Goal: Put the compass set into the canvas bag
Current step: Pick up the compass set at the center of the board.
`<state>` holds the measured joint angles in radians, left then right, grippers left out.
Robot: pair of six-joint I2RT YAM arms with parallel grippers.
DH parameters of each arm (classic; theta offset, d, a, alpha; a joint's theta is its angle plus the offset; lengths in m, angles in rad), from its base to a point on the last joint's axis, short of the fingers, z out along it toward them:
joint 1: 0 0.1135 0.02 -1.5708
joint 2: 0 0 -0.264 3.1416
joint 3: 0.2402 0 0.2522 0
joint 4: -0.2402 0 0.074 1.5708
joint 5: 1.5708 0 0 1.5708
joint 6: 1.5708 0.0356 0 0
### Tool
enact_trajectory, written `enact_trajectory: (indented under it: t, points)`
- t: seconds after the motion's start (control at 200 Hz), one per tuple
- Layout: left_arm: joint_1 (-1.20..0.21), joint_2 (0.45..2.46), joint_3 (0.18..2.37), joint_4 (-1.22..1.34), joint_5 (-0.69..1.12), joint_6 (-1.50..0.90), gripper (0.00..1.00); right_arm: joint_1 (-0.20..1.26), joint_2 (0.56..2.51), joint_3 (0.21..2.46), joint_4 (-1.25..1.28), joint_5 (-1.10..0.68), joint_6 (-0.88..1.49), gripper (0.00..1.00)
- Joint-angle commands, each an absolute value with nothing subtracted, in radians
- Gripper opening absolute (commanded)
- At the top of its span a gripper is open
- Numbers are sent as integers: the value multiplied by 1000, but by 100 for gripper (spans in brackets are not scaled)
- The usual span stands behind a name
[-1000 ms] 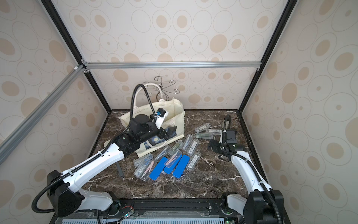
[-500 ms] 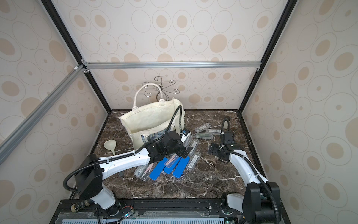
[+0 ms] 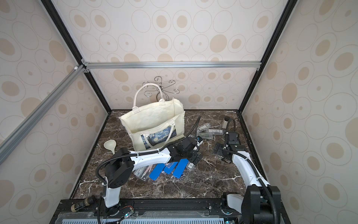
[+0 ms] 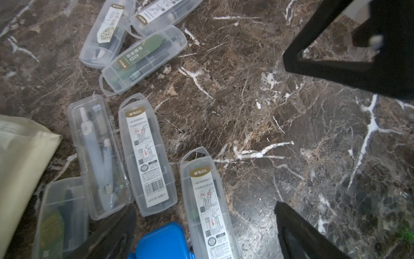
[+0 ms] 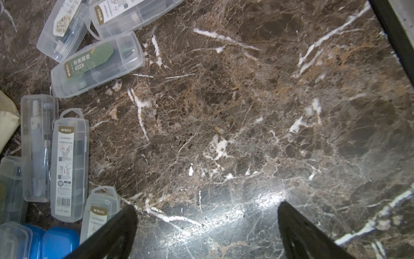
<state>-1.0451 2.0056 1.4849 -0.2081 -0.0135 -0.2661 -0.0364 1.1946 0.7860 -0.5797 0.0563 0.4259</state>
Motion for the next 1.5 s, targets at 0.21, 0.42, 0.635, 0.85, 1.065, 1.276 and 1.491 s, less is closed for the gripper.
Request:
enact_trajectory:
  t: [0.21, 0.42, 0.635, 0.85, 1.065, 1.276, 1.491]
  points:
    - [-1064, 2154, 1660, -427, -66, -333, 91, -62, 1177, 750, -568, 45, 413, 100]
    - [-1074, 2190, 1648, -428, -56, -352, 89, -63, 1183, 749, -561, 28, 414, 100]
    - [-1082, 2212, 1651, -450, -68, -361, 82, -63, 1180, 745, -559, 28, 414, 100]
    - [-1104, 2217, 1654, -459, -78, -357, 78, -63, 1177, 743, -556, 23, 414, 100]
    - [-1104, 2251, 1663, -460, -72, -363, 67, -64, 1165, 737, -556, 24, 416, 100]
    - [-1105, 2273, 1674, -450, -69, -359, 46, -64, 1140, 733, -559, 33, 417, 100]
    - [-1106, 2238, 1642, -404, -97, -342, 38, -66, 1134, 730, -555, 37, 419, 100]
